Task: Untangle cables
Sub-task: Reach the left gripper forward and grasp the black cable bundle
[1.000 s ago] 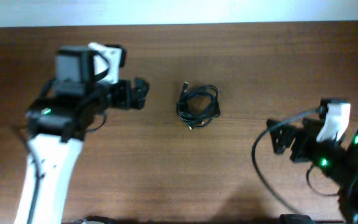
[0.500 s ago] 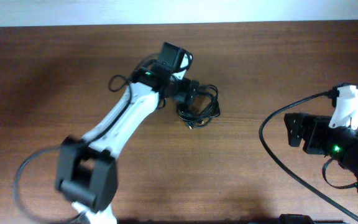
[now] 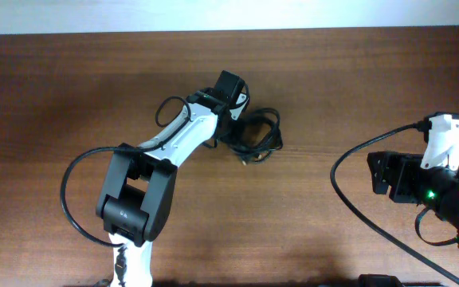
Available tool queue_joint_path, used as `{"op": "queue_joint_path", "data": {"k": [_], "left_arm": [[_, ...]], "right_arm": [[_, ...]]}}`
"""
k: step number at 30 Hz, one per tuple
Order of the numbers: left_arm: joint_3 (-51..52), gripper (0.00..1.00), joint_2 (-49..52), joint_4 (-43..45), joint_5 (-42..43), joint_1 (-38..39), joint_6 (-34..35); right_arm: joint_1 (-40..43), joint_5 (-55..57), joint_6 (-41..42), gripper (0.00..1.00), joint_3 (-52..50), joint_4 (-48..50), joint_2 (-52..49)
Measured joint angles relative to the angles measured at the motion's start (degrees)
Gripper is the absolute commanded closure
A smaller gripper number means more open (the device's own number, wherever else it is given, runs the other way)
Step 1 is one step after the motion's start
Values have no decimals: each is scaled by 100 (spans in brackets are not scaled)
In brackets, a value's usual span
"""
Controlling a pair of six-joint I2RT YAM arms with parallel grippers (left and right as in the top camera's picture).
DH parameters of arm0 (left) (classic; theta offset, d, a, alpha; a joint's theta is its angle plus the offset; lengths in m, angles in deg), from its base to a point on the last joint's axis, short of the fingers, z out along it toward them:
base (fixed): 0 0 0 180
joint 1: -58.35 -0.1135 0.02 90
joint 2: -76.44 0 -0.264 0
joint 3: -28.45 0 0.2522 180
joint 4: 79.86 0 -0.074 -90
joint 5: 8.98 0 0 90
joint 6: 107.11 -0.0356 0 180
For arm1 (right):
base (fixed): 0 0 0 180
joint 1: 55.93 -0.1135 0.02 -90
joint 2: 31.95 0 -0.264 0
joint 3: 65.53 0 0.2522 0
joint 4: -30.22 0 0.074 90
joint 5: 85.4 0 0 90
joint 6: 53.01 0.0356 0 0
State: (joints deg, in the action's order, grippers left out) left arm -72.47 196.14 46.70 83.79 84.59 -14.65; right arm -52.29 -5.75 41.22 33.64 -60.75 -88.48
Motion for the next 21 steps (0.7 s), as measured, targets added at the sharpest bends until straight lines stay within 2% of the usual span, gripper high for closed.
{"op": "queue_joint_path", "data": {"k": [6,10,14,17,21], "left_arm": [[-9,100,0,-4,4,0,-24],[-402,100,-2,-680,2,0,-24],[-1722,100,-203,-1727,-33,2,-22],[-3117,100,-927,-2524,-81,0,39],[-4057,100,-2221,-3003,-83,0,44]], "right_arm": [[0,0,-13,16,0,2,0],[0,0,-15,16,0,2,0],[0,0,-15,16,0,0,0],[0,0,-15,16,4,0,0],[0,-13,-17,20,4,0,-28]]}}
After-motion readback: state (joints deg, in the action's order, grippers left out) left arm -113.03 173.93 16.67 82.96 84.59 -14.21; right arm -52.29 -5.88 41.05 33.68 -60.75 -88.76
